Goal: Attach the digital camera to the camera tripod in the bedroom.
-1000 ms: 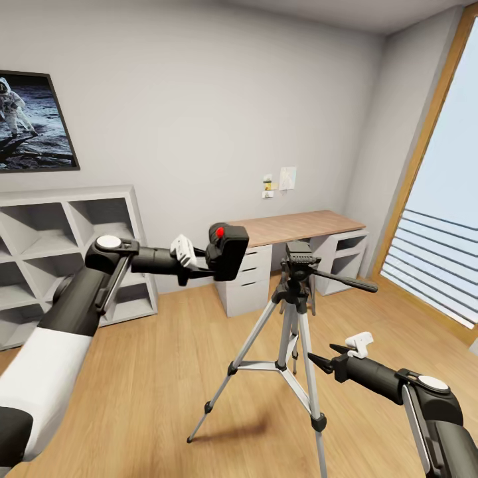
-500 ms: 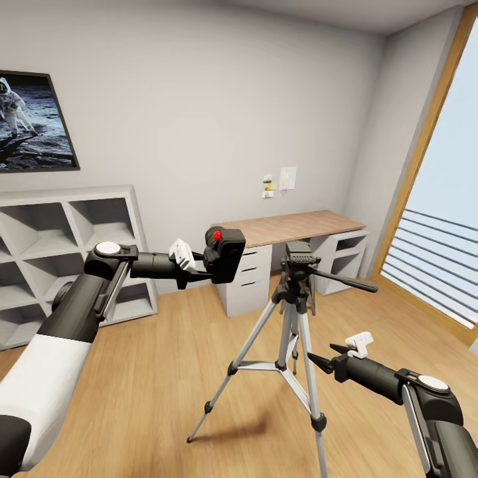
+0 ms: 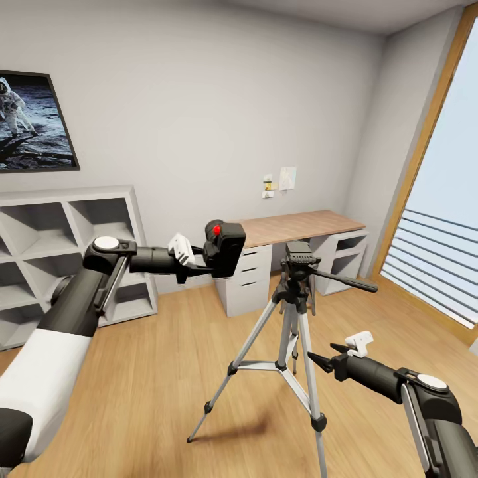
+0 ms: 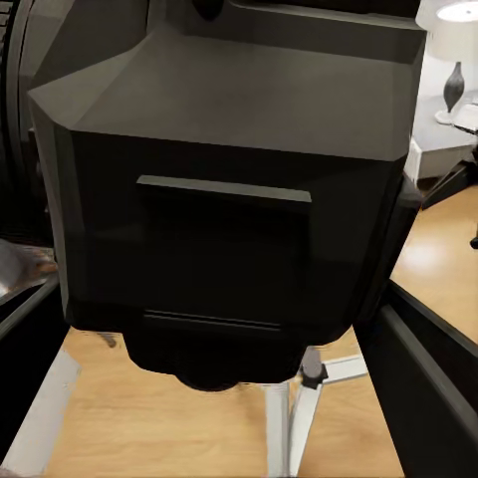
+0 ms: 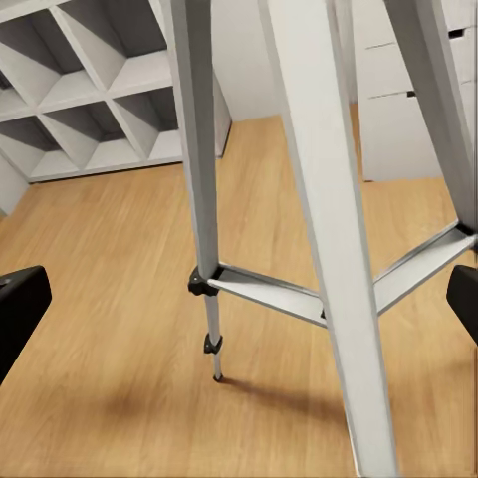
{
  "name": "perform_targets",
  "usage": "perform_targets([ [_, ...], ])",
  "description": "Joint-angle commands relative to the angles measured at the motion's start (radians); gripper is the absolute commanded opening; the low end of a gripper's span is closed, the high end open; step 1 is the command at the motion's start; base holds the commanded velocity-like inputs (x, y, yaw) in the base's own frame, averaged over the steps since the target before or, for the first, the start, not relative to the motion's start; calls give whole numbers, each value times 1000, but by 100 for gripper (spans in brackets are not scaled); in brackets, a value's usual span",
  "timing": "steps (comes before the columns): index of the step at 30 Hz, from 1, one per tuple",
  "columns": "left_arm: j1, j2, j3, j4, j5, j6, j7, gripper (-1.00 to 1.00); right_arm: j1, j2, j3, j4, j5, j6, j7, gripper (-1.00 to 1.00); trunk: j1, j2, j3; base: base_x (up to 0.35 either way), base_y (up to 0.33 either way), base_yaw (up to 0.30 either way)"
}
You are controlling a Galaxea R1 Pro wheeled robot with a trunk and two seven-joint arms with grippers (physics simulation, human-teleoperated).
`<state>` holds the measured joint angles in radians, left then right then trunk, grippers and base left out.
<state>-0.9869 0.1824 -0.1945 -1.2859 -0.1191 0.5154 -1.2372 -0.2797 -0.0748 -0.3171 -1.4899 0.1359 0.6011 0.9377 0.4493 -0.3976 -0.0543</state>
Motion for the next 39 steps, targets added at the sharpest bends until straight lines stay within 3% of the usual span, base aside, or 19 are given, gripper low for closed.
perform_targets([
  [1, -7, 0, 1, 0, -3, 4, -3, -100, -2, 0, -1, -1, 8, 3, 6, 100, 1, -2, -2, 0, 0, 0],
  [11, -79, -1, 7, 3, -1, -10, 4, -100, -2, 1, 0, 0, 8, -1, -1, 100, 1, -2, -2, 0, 0, 0],
  [18, -78, -1, 9, 4, 1, 8, 7, -100, -2, 1, 1, 0, 8, -1, -2, 100, 1, -2, -2, 0, 0, 0],
  [25, -59, 0, 10, 5, 3, 32, 29, -100, -2, 1, 0, 0, 9, -1, -3, 100, 1, -2, -2, 0, 0, 0],
  [32, -16, -2, 12, 11, 9, 57, 92, -100, -2, 1, -1, -8, 10, -1, -5, 100, 1, -2, -2, 0, 0, 0],
  [39, 38, -2, 19, 11, 10, 152, 168, -100, -1, 1, -2, -15, 10, -1, -9, 100, 1, -2, -2, 0, 0, -1],
])
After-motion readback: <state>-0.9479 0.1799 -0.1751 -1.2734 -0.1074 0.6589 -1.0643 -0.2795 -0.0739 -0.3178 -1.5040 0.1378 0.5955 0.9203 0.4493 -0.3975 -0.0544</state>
